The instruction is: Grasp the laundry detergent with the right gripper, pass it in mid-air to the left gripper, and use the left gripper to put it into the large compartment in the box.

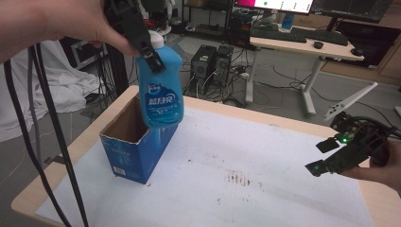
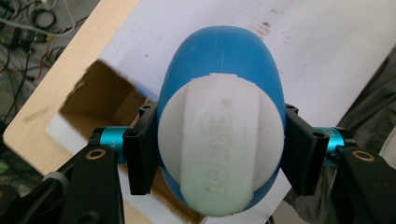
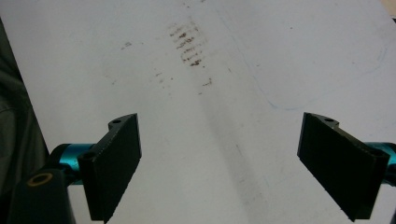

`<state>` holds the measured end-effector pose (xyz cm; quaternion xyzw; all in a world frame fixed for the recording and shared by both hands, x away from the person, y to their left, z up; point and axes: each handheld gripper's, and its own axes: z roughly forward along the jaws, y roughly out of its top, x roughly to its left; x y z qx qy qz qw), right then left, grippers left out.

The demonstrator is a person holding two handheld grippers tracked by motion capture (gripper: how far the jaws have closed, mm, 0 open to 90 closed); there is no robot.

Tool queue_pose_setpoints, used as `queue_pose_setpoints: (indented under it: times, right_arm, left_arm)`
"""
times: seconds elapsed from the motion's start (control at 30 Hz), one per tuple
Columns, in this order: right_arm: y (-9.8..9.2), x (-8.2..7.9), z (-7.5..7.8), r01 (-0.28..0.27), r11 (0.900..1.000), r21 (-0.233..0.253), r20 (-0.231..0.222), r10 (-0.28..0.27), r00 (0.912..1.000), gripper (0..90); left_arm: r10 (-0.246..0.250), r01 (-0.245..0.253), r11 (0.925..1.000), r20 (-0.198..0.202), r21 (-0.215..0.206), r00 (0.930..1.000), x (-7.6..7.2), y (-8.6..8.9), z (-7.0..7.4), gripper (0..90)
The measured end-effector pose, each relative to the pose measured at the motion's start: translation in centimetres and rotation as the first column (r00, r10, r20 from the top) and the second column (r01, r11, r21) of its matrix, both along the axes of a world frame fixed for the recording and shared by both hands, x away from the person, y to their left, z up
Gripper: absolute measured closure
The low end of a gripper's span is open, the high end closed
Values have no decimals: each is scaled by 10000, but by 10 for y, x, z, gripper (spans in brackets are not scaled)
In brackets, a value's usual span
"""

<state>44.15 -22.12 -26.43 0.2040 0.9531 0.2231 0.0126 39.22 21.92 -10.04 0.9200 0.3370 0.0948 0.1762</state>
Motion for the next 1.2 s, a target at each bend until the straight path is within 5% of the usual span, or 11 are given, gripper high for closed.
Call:
queue_pose_setpoints:
  times: [0.2,0.6,1.2]
  right_arm:
    - [-9,4,-1,238,9997,3,13,-238,9997,132]
    - [-14,7,-2,352,9994,32,-24,-352,9994,132]
    - [-23,8,-2,451,9990,-9,-30,-451,9990,132]
  left_arm:
    - [824,-826,9964,117,200,9965,4,22,-3,383]
    - [2066,-2071,9779,224,276,9782,9,48,-14,383]
    - [2244,-2225,9731,-265,601,9741,12,51,-69,383]
